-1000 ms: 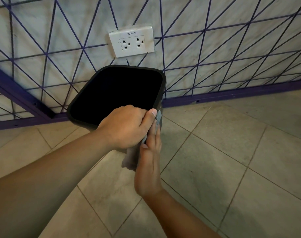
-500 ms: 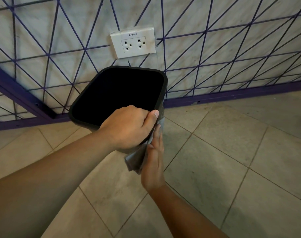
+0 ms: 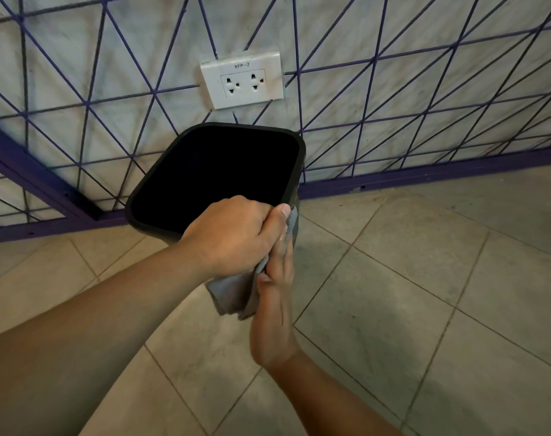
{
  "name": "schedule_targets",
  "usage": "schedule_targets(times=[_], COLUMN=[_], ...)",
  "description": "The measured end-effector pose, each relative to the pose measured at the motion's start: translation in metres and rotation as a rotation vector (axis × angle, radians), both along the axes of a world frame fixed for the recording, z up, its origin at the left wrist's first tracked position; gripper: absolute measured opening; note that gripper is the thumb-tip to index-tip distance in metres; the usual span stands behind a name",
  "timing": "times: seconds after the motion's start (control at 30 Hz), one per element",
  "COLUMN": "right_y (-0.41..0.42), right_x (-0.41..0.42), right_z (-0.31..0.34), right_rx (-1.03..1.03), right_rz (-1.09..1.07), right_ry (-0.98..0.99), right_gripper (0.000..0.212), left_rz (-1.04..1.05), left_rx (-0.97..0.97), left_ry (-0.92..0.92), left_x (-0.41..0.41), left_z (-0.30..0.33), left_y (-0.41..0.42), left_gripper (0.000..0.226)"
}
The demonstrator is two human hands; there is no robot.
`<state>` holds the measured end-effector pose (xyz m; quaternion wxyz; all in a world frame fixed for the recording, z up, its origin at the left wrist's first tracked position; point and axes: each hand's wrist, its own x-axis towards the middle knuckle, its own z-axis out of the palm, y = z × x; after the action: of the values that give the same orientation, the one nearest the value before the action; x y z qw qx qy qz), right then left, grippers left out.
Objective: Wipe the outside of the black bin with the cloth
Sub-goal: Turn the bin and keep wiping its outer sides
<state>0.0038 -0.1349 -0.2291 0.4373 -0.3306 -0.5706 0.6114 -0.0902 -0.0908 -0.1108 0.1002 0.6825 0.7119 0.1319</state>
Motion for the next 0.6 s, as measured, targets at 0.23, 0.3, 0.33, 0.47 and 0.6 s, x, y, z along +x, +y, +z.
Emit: schedule_targets(times=[0.23,0.3,0.33,0.47,0.6], right_y=[0.008,0.004,0.006,0.018,0.009], right_x=[0.001,0.001,0.002,0.003,-0.007], right_z=[0.015,0.006,-0.005,-0.003,0.023], right_rx=[0.006,0.047,0.039,-0.063,0.051], right_rz=[0.033,0.023,0.010,-0.036,-0.048], right_ry=[0.033,0.017,-0.019,-0.100,0.056], right_gripper=[0.072,0.069,0.069,0.083,0.072], left_rz=[0.001,0.007,0.008,0.009,-0.006], left_rx=[-0.001,-0.007,-0.001,0.004,-0.004], left_ry=[-0.011,-0.014,-0.007,0.010,-0.019], left_x=[-0.002,-0.002,-0.001,0.000,-0.003], left_z=[-0.001,-0.001,-0.001,-0.001,-0.003], left_y=[0.001,0.001,0.001,0.000,0.001], left_gripper=[0.055,0.055,0.055,0.055,0.056])
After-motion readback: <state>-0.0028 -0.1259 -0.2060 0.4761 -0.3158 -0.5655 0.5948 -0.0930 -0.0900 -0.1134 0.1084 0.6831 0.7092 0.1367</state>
